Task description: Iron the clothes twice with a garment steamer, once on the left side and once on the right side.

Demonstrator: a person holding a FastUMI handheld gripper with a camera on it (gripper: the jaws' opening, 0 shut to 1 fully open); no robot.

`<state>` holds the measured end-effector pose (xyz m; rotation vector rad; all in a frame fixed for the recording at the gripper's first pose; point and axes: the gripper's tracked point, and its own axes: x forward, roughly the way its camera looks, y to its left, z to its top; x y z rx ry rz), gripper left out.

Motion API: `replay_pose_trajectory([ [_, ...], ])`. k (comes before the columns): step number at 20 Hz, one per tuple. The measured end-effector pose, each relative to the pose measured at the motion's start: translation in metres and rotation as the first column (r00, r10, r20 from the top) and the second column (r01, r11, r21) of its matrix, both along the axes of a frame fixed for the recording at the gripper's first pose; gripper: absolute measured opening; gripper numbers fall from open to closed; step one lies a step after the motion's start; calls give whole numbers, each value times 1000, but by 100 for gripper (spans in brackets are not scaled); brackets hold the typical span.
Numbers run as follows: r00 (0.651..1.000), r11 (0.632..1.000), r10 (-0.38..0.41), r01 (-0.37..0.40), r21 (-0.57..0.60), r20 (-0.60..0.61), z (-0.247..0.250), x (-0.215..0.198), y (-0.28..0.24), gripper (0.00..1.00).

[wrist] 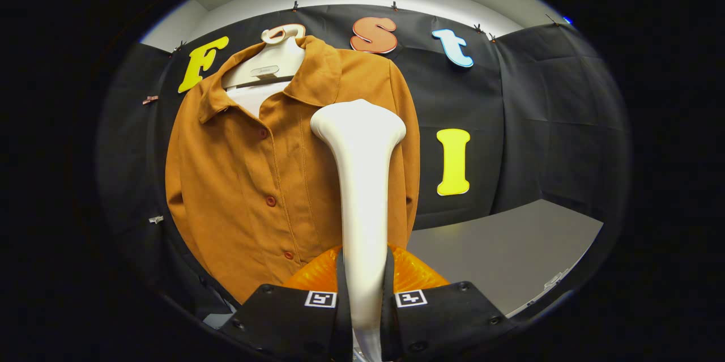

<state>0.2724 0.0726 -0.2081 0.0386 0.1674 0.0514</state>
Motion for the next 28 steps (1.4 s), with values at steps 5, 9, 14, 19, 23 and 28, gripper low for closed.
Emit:
replay_pose_trajectory([
  [5, 998, 1000, 3, -4, -6, -60, -32, -4, 5, 23],
  [9, 991, 1000, 3, -4, -10, -134, -69, -12, 7, 23],
  [14, 973, 1000, 3, -8, -22, -233, -115, -21, 10, 23],
  [19, 942, 999, -1, -12, -37, -335, -160, -36, 13, 23],
  [23, 920, 998, -9, -14, -55, -392, -186, -48, 15, 23],
  [28, 883, 997, -5, -30, -68, -469, -213, -70, 16, 23],
])
